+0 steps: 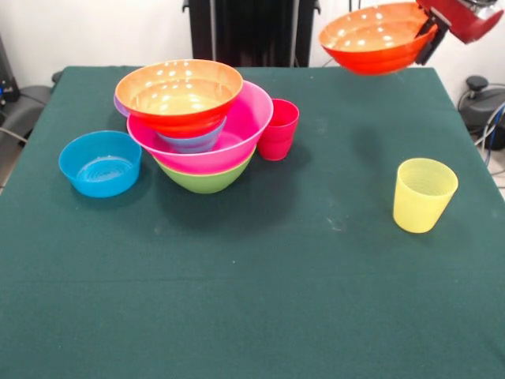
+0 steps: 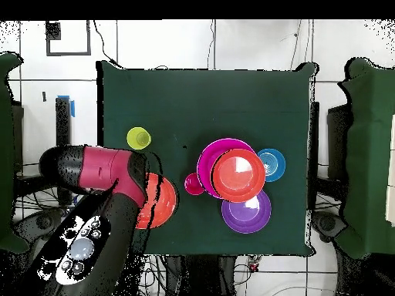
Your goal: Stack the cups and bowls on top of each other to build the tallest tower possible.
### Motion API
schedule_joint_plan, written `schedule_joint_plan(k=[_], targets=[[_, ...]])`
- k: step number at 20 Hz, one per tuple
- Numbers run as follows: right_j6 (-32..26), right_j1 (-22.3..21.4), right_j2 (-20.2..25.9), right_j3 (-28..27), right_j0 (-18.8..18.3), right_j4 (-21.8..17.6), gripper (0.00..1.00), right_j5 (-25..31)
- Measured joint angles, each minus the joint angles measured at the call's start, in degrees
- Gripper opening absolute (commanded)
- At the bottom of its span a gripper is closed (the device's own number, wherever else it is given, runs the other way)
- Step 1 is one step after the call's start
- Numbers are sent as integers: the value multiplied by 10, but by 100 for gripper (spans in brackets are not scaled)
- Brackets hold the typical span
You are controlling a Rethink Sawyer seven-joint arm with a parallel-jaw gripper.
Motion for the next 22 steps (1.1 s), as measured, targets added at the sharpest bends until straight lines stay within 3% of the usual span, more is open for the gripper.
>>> schedule_joint_plan(k=[22], targets=[[0,-60,5,13,-85,-58,0,25]])
